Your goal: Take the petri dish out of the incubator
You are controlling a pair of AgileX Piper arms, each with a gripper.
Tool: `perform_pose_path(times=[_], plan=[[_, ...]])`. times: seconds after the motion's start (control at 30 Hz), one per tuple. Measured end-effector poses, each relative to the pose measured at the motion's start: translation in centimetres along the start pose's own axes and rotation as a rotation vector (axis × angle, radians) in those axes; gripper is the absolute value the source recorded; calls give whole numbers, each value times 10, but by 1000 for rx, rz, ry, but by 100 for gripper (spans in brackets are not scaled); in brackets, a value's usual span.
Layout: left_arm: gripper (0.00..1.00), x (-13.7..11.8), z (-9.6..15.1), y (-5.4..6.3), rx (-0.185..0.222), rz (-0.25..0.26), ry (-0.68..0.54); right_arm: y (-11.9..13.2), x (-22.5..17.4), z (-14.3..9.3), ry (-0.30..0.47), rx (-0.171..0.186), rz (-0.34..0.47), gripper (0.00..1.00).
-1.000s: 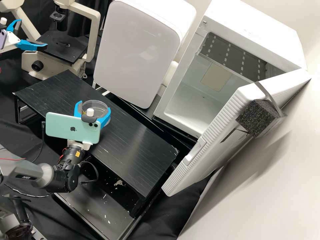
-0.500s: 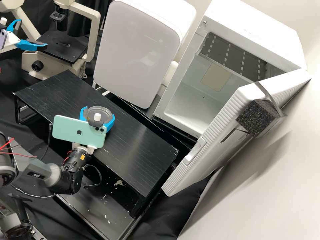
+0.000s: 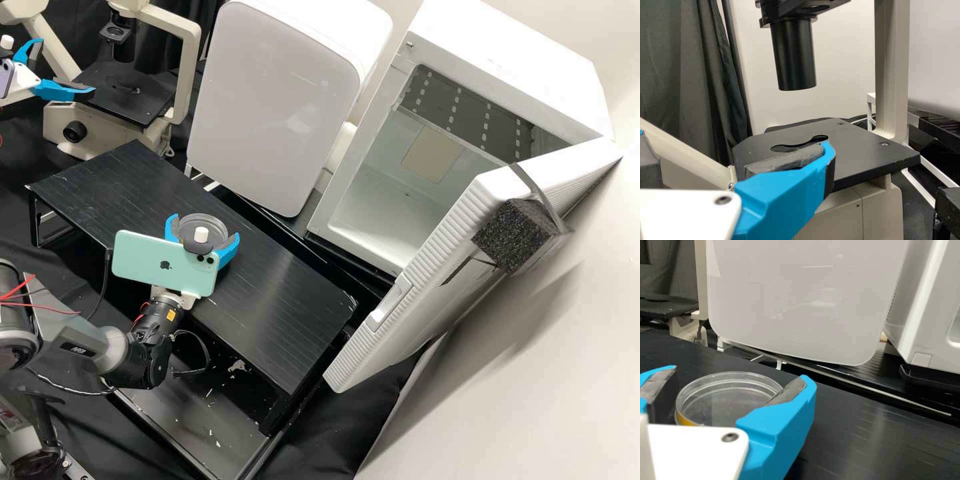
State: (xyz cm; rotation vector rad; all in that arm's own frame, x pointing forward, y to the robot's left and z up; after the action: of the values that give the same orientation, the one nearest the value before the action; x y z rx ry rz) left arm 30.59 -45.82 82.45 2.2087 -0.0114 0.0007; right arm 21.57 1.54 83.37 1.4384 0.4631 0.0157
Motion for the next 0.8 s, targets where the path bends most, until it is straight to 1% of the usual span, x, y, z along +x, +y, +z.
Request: perform_pose_path(times=[0.3, 0.4, 0.5, 0.67, 0.77, 0.8], plan=[[100, 0, 0, 0, 0, 0, 0, 1, -1, 1, -7, 0, 6, 100], [100, 0, 0, 0, 0, 0, 0, 2, -4, -2, -11, 4, 29, 100], [100, 0, 0, 0, 0, 0, 0, 3, -12, -7, -30, 16, 96, 100], [100, 0, 0, 0, 0, 0, 0, 2, -33, -26, -51, 42, 267, 100], [100, 0, 0, 0, 0, 0, 0, -2, -44, -37, -37, 75, 354, 100], [100, 0, 0, 0, 0, 0, 0, -3, -49, -42, -26, 92, 390, 100]])
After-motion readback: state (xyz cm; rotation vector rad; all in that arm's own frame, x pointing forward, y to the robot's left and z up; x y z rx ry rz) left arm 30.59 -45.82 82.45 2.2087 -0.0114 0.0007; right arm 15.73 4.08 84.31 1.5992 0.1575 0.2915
